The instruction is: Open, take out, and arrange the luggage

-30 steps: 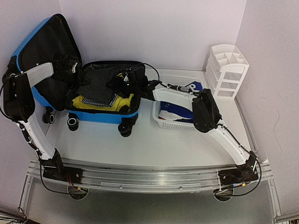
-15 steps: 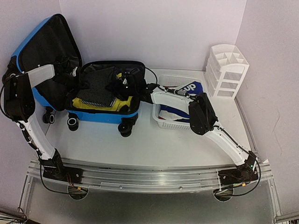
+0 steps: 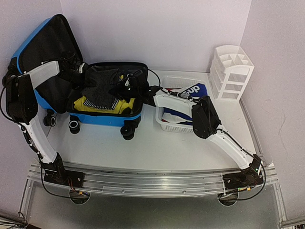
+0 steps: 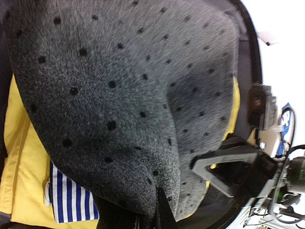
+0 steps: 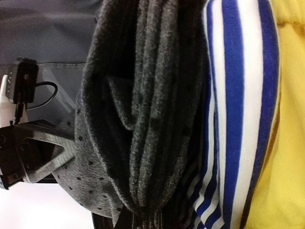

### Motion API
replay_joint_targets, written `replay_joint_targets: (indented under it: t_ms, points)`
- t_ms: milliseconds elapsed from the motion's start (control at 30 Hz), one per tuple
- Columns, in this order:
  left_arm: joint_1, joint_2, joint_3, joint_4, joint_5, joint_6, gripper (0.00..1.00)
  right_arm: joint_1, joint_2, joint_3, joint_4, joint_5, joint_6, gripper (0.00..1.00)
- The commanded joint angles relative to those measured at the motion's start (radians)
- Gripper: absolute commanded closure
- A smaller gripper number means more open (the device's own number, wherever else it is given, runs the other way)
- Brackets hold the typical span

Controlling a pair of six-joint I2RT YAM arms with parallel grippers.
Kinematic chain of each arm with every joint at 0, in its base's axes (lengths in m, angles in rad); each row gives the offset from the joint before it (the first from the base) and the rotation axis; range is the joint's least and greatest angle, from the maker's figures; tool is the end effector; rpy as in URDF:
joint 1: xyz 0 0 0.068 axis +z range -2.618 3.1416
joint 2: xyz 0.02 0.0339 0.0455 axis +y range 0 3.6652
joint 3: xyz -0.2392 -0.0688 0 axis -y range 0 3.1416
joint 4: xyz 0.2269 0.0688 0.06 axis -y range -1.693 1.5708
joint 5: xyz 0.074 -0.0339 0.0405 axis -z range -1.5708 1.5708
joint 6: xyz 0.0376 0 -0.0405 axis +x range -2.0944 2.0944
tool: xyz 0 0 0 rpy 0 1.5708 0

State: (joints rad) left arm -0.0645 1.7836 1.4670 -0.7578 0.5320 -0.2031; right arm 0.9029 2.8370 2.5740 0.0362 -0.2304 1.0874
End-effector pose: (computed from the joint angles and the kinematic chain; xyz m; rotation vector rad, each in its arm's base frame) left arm 0.3535 -0.0419 0.2401 -0.0009 2.6193 -0.7939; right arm 0.3591 0.4691 0.1593 0.0010 2.1133 1.5369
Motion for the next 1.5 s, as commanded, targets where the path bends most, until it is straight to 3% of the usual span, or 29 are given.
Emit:
replay_joint_targets:
  t_ms: [0, 567, 633, 967, 1100, 1200, 1467]
  points:
    - [-0.012, -0.042, 0.115, -0.025, 0.065, -0.004, 1.00, 0.006, -0.110, -0.010, 0.074, -0.016, -0.039, 1.00]
    - [-0.079, -0.065, 0.357, -0.065, 0.079, -0.019, 1.00, -0.046, -0.335, -0.079, 0.094, 0.007, -0.165, 1.00]
    - [-0.117, -0.052, 0.385, -0.062, 0.074, -0.025, 1.00, -0.061, -0.395, -0.137, 0.092, -0.007, -0.195, 1.00]
    - [-0.387, 0.116, 0.558, 0.005, 0.050, -0.105, 1.00, -0.218, -0.917, -0.739, -0.033, -0.048, -0.318, 1.00]
    - [-0.496, 0.227, 0.674, 0.055, 0.049, -0.141, 1.00, -0.297, -1.079, -0.862, -0.222, -0.048, -0.382, 1.00]
    - [-0.556, 0.294, 0.703, 0.119, 0.050, -0.184, 1.00, -0.349, -1.150, -0.918, -0.341, -0.068, -0.438, 1.00]
    - [-0.677, 0.433, 0.760, 0.252, -0.019, -0.202, 1.00, -0.525, -1.180, -1.088, -0.386, -0.194, -0.474, 1.00]
